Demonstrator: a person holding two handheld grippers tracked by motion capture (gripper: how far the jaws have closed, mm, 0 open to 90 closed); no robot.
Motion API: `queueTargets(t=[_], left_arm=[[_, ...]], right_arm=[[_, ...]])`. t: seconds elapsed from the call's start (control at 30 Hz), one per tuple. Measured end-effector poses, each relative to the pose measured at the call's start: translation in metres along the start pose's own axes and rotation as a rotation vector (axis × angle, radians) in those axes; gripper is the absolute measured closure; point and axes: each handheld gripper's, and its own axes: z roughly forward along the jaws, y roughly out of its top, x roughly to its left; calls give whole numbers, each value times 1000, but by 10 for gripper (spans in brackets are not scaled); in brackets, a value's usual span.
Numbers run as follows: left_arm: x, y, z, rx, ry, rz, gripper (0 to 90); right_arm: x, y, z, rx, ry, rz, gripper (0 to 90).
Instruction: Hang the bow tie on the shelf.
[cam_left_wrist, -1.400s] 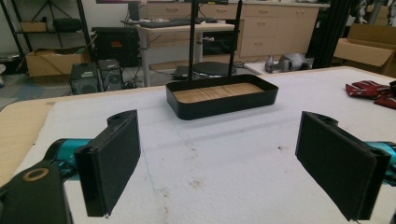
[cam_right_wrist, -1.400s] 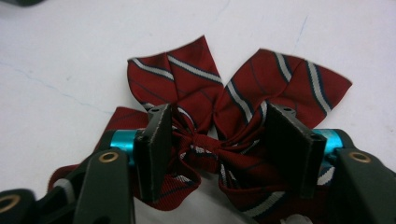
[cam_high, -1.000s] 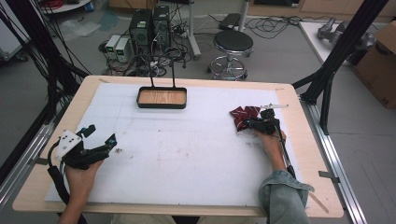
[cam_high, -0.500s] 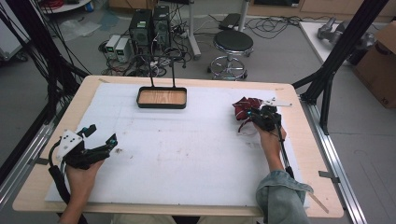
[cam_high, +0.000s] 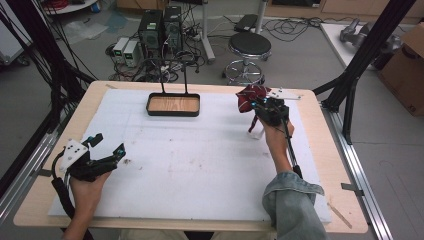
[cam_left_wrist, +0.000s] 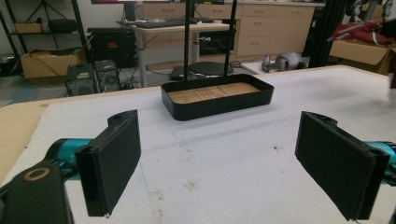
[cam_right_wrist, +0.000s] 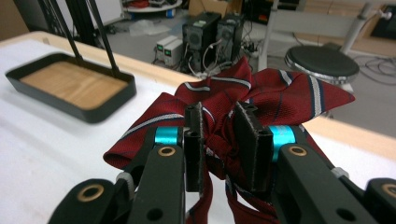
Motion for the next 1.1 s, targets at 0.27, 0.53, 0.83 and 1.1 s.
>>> queueTargets(t=[0.27,0.53,0.83,1.1], left_arm=[[0,0,2,3,-2,1,148],[0,0,2,-3,-7,0,148],[-1,0,4,-1,-17,3,149],[-1,0,6,-4,-23,-4,149]], right_arm=[[22,29,15,-51,15,-8,737],[50,53,29,-103,44,-31,738],[67,68,42,-147,106,-33,737],[85,86,55,-202,117,-34,737]])
